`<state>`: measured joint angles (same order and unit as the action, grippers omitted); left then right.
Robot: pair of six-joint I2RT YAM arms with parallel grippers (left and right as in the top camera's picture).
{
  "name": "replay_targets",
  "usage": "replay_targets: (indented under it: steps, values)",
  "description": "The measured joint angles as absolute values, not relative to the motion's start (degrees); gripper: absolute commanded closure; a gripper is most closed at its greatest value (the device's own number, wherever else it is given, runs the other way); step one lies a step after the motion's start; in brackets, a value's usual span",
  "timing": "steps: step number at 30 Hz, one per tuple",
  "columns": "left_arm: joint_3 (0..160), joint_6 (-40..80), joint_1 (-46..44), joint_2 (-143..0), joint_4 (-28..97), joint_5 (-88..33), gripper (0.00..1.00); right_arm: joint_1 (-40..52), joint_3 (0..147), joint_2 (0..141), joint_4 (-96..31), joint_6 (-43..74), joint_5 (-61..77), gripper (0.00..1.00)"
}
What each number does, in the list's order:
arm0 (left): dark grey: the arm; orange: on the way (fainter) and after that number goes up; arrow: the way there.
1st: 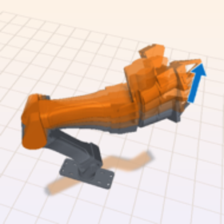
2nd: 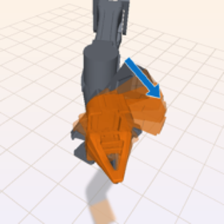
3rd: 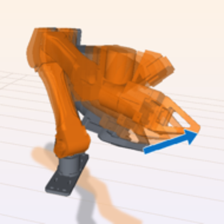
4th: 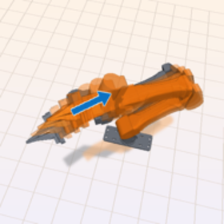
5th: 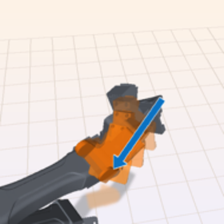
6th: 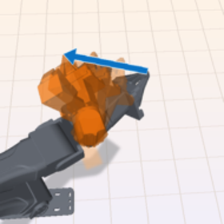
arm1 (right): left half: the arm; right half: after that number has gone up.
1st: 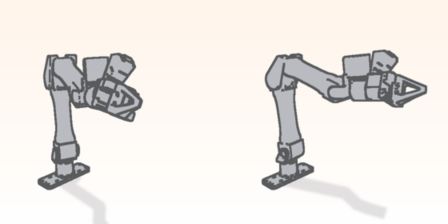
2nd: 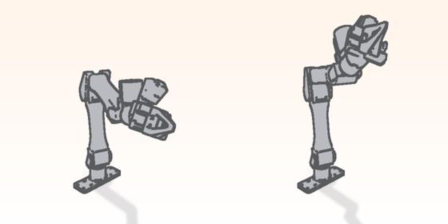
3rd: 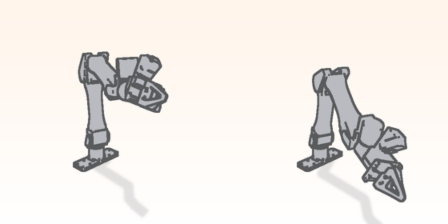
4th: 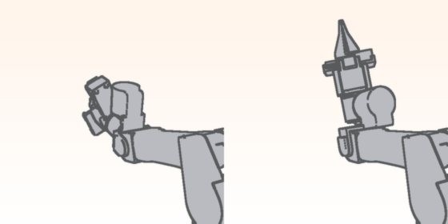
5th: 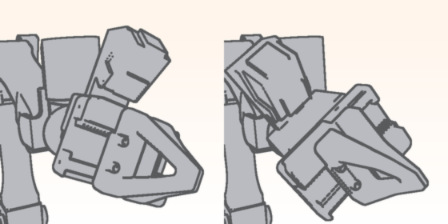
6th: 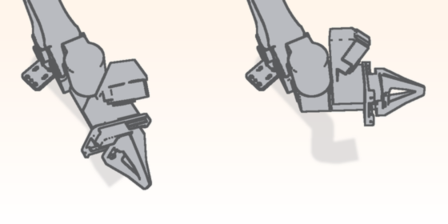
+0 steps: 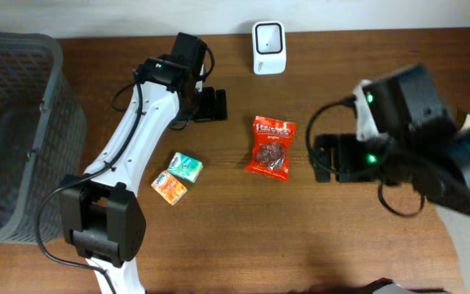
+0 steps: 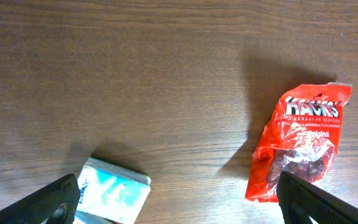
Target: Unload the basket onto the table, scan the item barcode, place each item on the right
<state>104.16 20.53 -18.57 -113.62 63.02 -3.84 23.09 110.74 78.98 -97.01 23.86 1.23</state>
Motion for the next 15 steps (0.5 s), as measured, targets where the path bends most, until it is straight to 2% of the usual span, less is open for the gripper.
replay_targets:
  steps: [6,10,15]
  values:
    - [104.16,20.53,-18.57,-113.62,63.02,-5.56,0.01,23.07,97.76,77.67,-96.97,30.04,-3.73,0.01]
    - [104.16,20.53,-18.57,-113.62,63.05,-5.76,0.01,23.07,94.37,76.79,-96.99,31.35,-3.88,0.01]
    - [104.16,20.53,-18.87,-113.62,63.18,-5.87,0.00,23.09,81.84,67.29,-92.92,31.55,-6.02,0.01]
